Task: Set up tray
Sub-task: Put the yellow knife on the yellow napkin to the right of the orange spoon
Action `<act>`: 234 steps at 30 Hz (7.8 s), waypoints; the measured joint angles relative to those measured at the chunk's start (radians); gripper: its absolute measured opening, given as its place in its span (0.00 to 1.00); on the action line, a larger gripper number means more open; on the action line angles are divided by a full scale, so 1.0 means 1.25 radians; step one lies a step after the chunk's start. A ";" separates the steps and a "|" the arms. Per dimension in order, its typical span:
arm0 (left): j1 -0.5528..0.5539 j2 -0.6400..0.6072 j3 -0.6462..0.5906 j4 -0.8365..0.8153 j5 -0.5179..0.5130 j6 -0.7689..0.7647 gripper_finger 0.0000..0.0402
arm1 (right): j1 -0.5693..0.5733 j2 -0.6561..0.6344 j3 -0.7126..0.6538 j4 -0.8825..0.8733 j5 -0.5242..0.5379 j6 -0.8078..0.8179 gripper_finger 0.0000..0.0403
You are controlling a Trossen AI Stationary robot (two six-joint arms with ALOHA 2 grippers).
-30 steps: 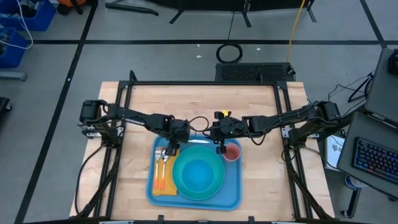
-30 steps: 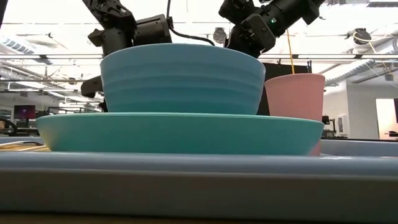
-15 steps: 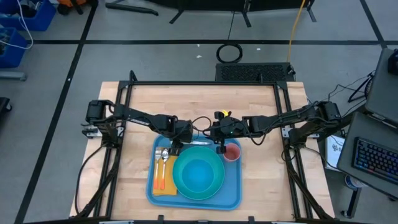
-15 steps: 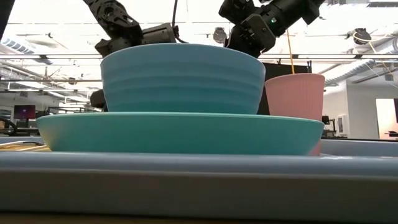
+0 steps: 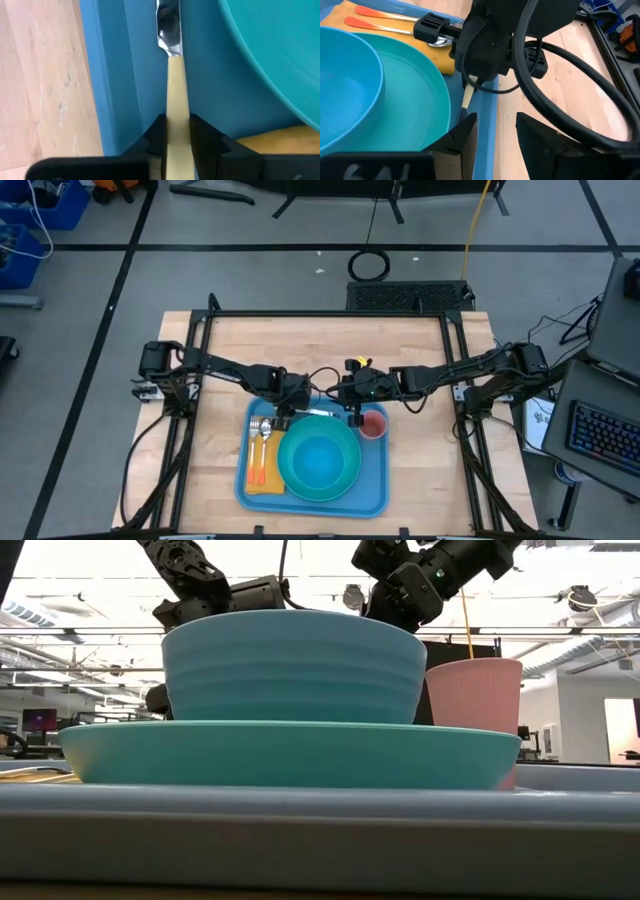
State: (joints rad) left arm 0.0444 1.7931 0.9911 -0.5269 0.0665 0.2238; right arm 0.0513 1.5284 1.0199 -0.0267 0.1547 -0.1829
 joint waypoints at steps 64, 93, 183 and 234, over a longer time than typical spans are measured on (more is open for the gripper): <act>-0.491 -0.144 0.072 -0.355 -0.807 -1.341 0.14 | -0.005 -0.001 0.000 0.276 0.018 0.074 0.31; -0.476 -0.140 0.072 -0.101 -1.047 -1.027 0.14 | -0.046 0.003 0.000 0.534 -0.060 0.218 0.31; -0.588 -0.304 0.072 -0.219 -1.060 -0.829 0.01 | -0.064 0.085 0.006 0.579 -0.275 0.445 0.00; -0.569 -0.358 0.072 -0.270 -1.306 -0.650 0.08 | -0.013 0.301 0.182 0.598 -0.315 0.703 0.00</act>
State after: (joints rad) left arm -0.6670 1.3453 1.0805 -0.8642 -1.5663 -0.5889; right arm 0.0349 1.9048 1.2471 0.7206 -0.2386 0.6955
